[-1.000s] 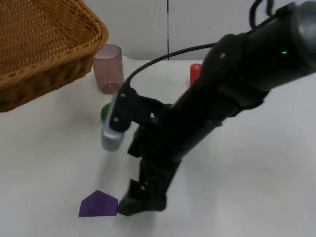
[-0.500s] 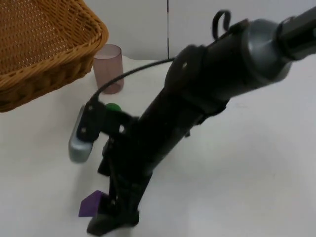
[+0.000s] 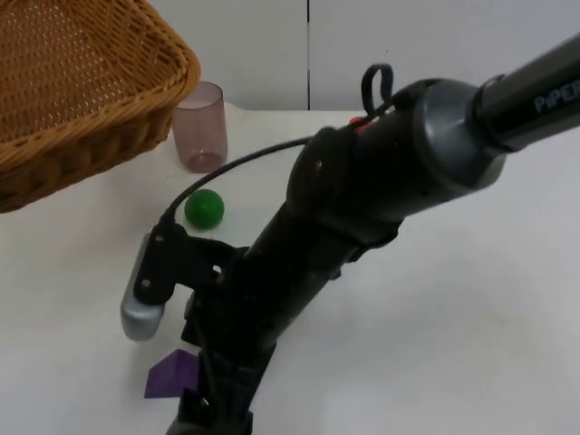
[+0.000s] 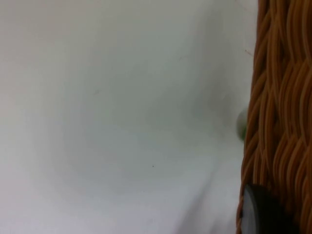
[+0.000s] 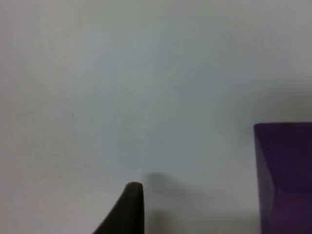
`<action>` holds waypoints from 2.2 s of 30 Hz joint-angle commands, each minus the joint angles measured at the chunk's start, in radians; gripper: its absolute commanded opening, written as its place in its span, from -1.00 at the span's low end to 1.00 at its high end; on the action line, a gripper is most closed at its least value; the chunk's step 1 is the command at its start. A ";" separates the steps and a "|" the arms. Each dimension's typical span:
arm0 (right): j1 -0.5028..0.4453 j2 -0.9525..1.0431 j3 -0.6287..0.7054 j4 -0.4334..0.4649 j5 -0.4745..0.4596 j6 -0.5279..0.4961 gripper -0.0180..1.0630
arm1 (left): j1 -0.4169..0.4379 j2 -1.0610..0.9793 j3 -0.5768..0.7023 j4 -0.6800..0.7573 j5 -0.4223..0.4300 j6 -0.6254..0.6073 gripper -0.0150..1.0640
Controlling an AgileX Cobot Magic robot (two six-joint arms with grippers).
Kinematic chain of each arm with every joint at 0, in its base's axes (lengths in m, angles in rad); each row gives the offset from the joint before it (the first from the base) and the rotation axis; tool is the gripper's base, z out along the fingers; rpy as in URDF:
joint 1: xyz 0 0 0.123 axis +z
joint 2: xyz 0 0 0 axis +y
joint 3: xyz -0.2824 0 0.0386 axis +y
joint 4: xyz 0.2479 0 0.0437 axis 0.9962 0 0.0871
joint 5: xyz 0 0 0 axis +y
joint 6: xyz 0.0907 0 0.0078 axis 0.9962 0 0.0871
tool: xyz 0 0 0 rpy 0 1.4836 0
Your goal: Pick up the basket with the left hand and place the triangular block into the basket with the right hand.
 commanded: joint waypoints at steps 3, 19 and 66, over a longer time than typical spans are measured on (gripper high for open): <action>0.007 0.004 -0.006 -0.006 0.007 0.008 0.79 | 0.005 -0.015 -0.002 -0.010 -0.016 -0.011 -0.98; 0.007 -0.020 -0.006 -0.001 -0.024 0.082 -0.96 | 0.005 -0.015 -0.002 -0.002 -0.016 -0.011 -0.98; -0.214 -0.861 0.177 -0.781 -0.154 1.317 -0.96 | -0.310 0.086 -0.002 0.014 -0.039 -0.005 -0.98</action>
